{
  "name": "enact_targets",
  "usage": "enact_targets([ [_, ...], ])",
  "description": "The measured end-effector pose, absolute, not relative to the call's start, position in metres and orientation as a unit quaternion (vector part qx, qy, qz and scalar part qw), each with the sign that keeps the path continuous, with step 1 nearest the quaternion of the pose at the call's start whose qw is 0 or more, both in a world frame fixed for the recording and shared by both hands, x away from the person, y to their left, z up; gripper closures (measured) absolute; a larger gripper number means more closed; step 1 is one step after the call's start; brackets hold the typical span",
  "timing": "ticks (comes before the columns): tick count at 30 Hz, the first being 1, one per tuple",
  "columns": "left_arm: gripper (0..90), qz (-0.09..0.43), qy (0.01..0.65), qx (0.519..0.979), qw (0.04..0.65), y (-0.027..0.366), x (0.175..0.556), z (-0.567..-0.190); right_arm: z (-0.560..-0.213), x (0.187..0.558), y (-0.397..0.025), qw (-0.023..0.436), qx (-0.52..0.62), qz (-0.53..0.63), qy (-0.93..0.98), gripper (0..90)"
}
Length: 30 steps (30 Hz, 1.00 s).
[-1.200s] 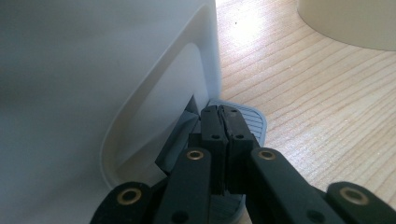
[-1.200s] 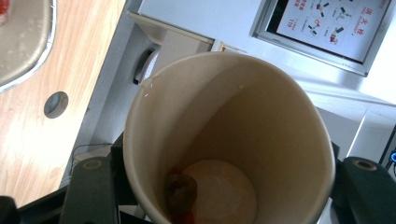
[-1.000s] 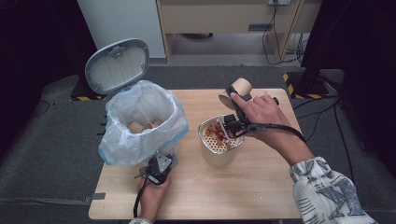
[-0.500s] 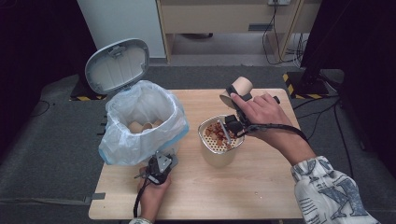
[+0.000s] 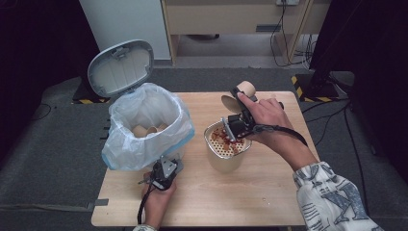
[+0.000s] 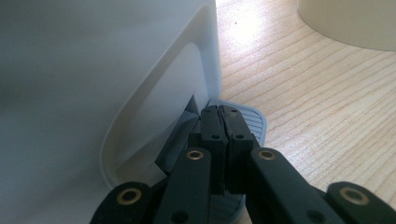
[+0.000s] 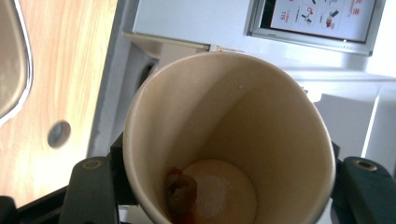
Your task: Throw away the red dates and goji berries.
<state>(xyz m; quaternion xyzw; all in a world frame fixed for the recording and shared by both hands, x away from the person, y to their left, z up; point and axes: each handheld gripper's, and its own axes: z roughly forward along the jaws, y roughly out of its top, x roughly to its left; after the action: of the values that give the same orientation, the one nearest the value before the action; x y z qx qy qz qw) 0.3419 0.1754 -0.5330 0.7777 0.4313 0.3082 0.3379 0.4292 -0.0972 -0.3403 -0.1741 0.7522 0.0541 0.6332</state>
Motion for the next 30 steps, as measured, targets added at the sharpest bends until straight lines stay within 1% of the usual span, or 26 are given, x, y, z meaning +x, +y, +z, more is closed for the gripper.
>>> enact_targets([
  [8, 87.9, 0.308, 0.432, 0.777, 0.339, 0.175, 0.342, -0.533, -0.337, 0.434, -0.096, 0.62, -0.138, 0.098, 0.766, 34.5],
  [17, 87.8, 0.307, 0.432, 0.777, 0.34, 0.176, 0.342, -0.533, -0.335, 0.439, -0.094, 0.591, -0.089, 0.162, 0.785, 34.5],
  [30, 87.8, 0.307, 0.431, 0.777, 0.34, 0.176, 0.342, -0.533, -0.337, 0.443, -0.088, 0.57, -0.062, 0.202, 0.794, 34.5],
])
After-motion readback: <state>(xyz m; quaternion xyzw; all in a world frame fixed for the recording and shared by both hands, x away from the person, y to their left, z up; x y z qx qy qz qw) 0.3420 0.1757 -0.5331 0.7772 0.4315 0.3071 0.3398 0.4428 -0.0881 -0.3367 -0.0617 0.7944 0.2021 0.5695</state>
